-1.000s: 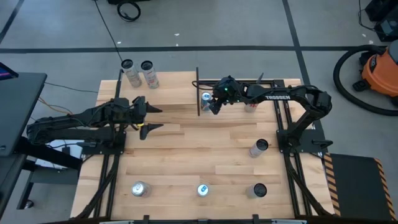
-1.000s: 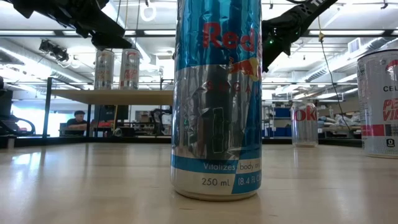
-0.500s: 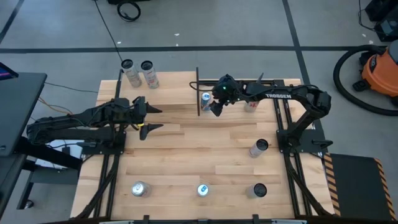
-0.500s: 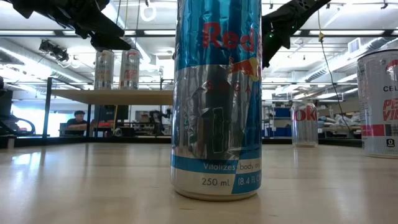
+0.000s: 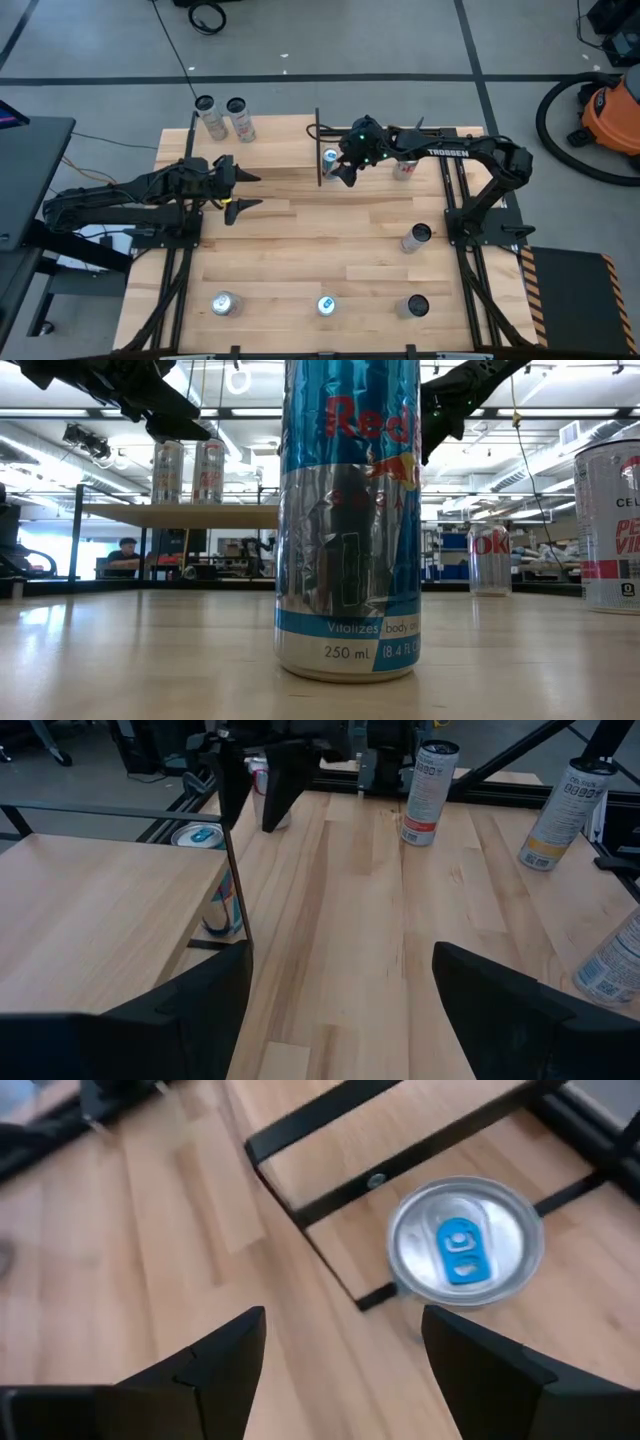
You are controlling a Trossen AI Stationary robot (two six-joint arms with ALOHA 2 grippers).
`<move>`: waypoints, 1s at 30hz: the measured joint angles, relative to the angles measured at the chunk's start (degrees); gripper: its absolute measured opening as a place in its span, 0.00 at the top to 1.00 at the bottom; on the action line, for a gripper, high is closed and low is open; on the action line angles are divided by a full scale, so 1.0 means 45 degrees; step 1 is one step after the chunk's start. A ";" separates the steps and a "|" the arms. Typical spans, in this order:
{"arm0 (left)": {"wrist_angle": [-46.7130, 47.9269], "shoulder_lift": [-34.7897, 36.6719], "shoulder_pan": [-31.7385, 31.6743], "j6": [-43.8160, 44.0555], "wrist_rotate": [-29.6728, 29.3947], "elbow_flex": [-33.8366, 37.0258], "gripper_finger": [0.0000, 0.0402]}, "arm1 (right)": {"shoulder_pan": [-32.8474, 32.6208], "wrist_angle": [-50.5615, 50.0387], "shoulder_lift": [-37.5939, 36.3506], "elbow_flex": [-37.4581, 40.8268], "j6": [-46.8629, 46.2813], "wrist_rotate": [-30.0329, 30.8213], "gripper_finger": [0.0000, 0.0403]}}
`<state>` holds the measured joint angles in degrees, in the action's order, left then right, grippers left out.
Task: Place canned beverage on shelf
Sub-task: Put the top blue soda can on the shelf
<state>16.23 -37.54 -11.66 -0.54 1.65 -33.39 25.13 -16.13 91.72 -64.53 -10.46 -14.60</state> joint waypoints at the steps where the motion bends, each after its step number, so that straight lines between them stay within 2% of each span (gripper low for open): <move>1: 0.0000 0.0000 0.0000 0.0000 0.0000 0.0005 0.22 | 0.0008 0.0032 0.0000 0.0000 -0.0220 -0.0119 0.31; 15: 0.0000 0.0000 0.0000 0.0000 0.0000 0.0005 0.22 | -0.0205 0.0323 0.0000 0.0000 0.0364 -0.0440 0.31; 21: -0.0005 0.0000 0.0000 0.0021 0.0000 0.0005 0.22 | -0.0455 0.0323 0.0000 0.0000 0.0856 -0.0491 0.23; 24: 0.0000 0.0000 0.0000 0.0053 -0.0001 0.0005 0.22 | -0.0463 0.0317 -0.0067 0.0004 0.1370 -0.1309 0.18; 30: 0.0005 0.0005 -0.0002 0.0049 -0.0005 0.0005 0.22 | -0.0458 0.1770 -0.0557 0.0005 0.1039 -0.1769 0.14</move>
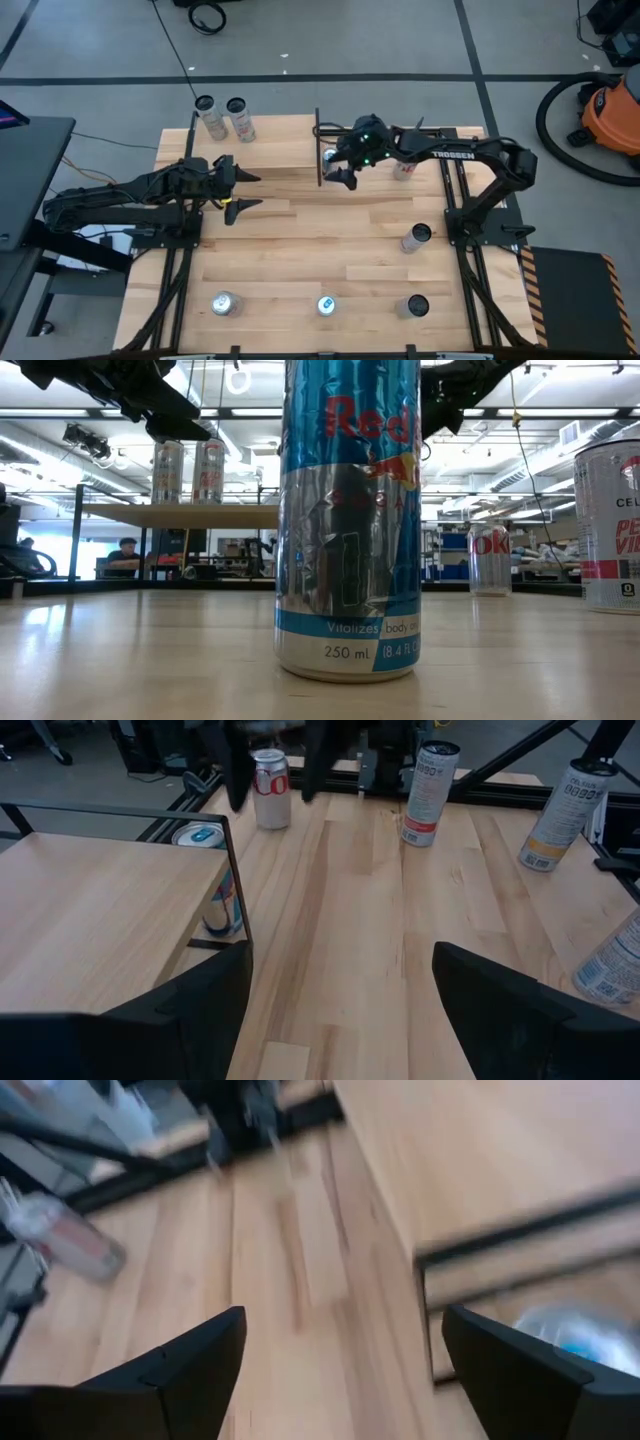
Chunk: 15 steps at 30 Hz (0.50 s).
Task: Place canned beverage on shelf
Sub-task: Put the top blue soda can on the shelf
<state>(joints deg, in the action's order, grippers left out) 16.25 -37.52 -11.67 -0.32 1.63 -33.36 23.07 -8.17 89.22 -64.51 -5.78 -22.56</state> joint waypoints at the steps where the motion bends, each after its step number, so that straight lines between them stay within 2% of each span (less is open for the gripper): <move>1: 0.0000 0.0000 0.0002 0.0000 0.0003 0.0000 0.22 | 0.0001 0.0353 -0.0088 0.0000 0.0012 0.0004 0.14; 4: 0.0019 0.0000 0.0002 0.0000 0.0005 0.0000 0.22 | 0.0062 0.1225 -0.0201 -0.0005 0.0630 0.0105 0.14; 7: 0.0024 0.0000 0.0002 0.0009 0.0002 0.0000 0.22 | 0.0157 0.1387 -0.0201 -0.0005 0.1460 0.0937 0.14; 12: 0.0019 0.0000 0.0002 -0.0022 0.0005 0.0000 0.22 | 0.0751 0.0889 -0.0195 -0.0027 0.2302 0.1747 0.14; 15: 0.0020 0.0000 0.0002 -0.0025 0.0000 0.0000 0.22 | 0.1315 -0.0691 -0.0129 -0.0902 0.2313 0.1760 0.14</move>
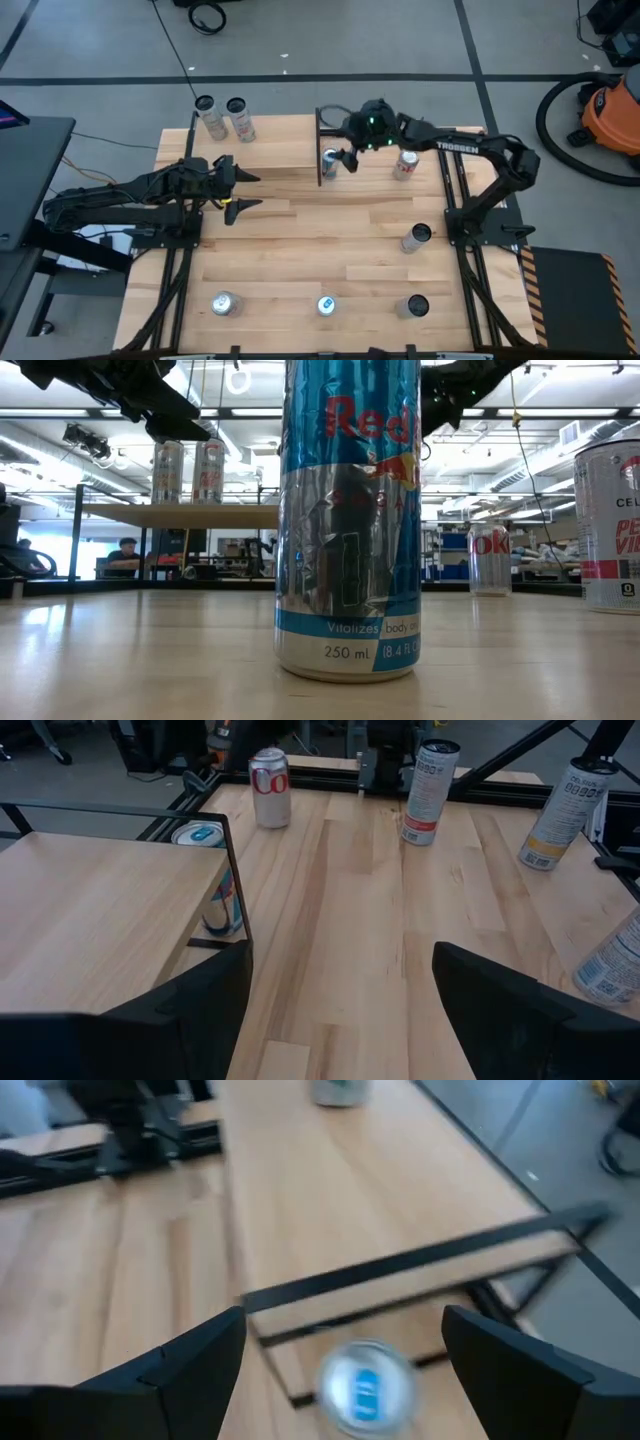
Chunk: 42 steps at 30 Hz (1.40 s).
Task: Place canned beverage on shelf
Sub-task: Put the top blue soda can on the shelf
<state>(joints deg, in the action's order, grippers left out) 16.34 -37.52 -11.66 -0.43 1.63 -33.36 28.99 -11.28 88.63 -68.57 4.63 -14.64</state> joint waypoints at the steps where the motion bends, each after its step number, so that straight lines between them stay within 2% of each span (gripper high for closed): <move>1: 0.0000 0.0000 0.0000 -0.0004 0.0000 0.0000 0.22 | 0.0146 -0.0631 0.0036 -0.0460 0.0018 0.0026 0.14; 7: -0.0025 0.0000 -0.0002 -0.0015 0.0000 0.0001 0.22 | 0.0517 -0.3227 0.0040 -0.2045 0.0593 0.0029 0.14; 12: -0.0025 0.0000 0.0000 -0.0038 0.0000 0.0005 0.22 | 0.0345 -0.3574 0.0060 -0.1786 0.0920 0.0046 0.14; 26: -0.0030 0.0000 -0.0004 -0.0035 0.0000 0.0005 0.22 | -0.0261 -0.2138 0.0074 -0.0856 0.1256 0.1357 0.14; 37: -0.0017 -0.0010 -0.0004 -0.0033 0.0002 0.0005 0.22 | -0.0399 -0.1294 0.0824 -0.1051 0.1396 0.1137 0.14; 42: 0.0039 -0.0100 0.0005 -0.0038 0.0000 0.0015 0.22 | -0.0319 -0.1806 0.1095 -0.1036 0.1237 0.0962 0.14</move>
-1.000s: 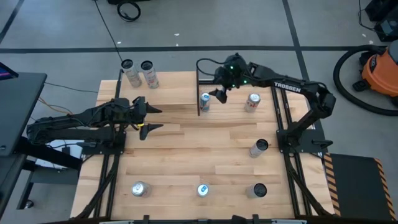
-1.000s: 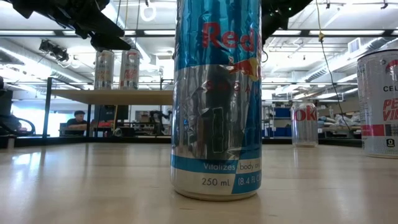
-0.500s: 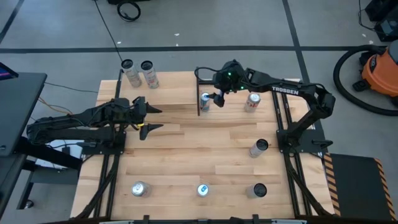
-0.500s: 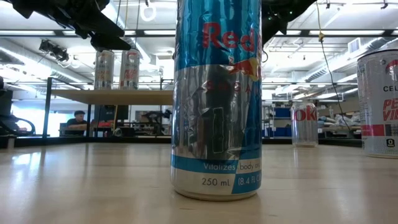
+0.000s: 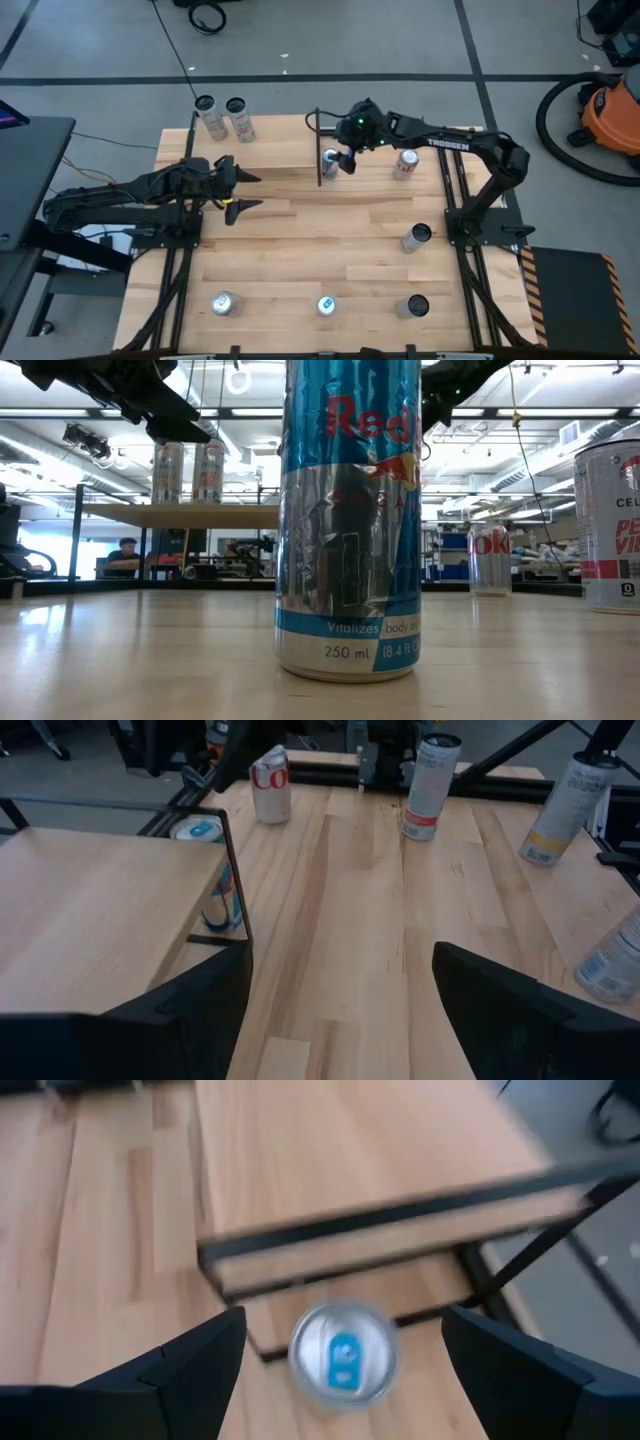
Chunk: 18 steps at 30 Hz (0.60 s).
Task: Place canned beverage on shelf
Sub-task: Put the top blue soda can on the shelf
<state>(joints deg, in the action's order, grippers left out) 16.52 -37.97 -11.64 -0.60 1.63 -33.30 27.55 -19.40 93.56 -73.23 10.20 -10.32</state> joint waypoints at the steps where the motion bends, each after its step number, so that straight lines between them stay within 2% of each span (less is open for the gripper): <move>1: -0.0086 -0.0087 -0.0009 0.0000 0.0000 0.0000 0.22 | -0.0008 -0.0067 0.0112 0.0005 -0.0002 -0.0019 0.14; 9: -0.0118 -0.0668 -0.0005 -0.0005 0.0000 -0.0005 0.22 | -0.0146 0.0161 0.0997 0.0005 0.0136 0.0337 0.14; 18: -0.0752 -0.1056 -0.0010 -0.0014 0.0000 -0.0005 0.22 | -0.0117 0.0007 0.1067 0.0025 0.0117 0.0375 0.14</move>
<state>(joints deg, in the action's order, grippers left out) 13.13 -42.72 -11.68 -0.66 1.63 -33.32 27.02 -19.37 98.37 -73.12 10.72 -8.63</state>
